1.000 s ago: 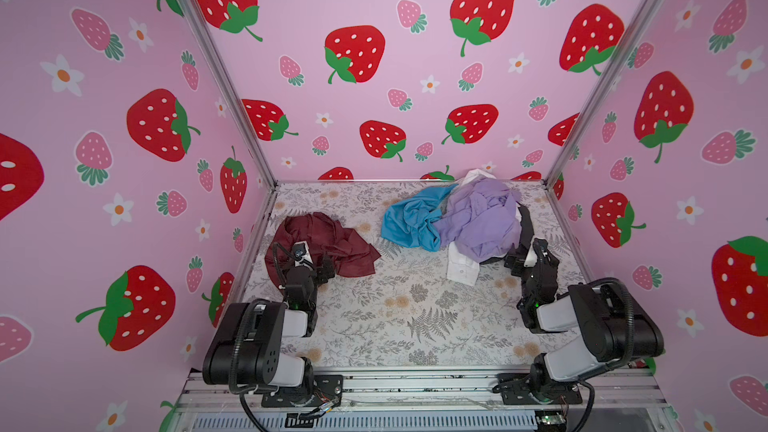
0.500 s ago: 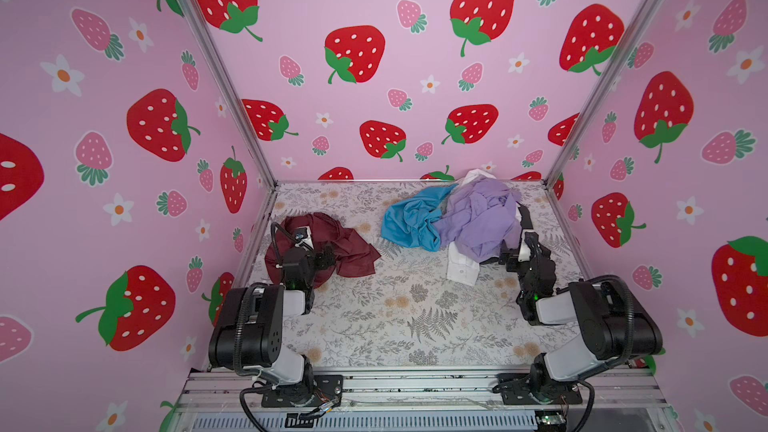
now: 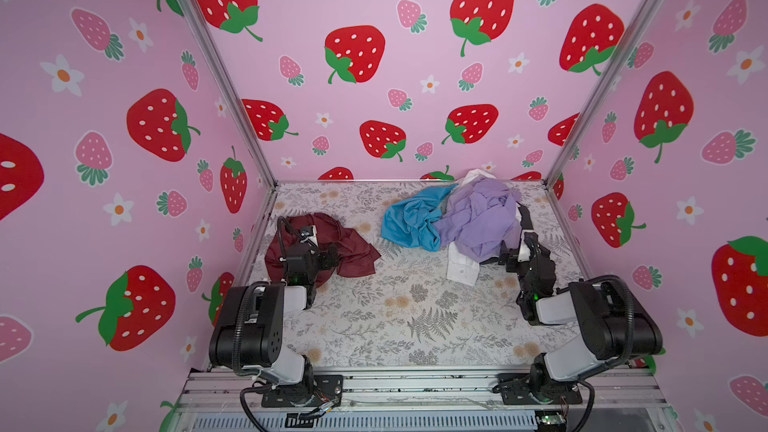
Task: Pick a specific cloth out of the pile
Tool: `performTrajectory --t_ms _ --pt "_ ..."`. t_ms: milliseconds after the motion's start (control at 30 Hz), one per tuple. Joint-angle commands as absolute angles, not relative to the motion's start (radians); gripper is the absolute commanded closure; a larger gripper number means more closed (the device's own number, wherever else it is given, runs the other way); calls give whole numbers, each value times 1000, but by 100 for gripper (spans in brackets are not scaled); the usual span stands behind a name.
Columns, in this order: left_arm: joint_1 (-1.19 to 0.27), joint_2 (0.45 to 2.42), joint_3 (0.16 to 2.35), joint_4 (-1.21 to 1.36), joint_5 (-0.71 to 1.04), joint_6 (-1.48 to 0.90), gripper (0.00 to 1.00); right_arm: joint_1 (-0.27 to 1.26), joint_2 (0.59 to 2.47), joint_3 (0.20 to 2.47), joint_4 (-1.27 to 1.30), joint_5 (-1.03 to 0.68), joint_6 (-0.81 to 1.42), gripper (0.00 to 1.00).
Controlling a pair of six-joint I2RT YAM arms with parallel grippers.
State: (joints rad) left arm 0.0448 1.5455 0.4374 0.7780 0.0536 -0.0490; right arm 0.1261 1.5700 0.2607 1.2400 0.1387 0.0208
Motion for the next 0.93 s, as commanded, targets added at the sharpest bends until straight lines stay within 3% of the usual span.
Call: performTrajectory --t_ms 0,900 --pt "38 1551 456 767 49 -37 1 119 1574 271 1247 129 1 0" --pt "28 1552 459 761 26 -32 1 119 1575 271 1248 128 0 0"
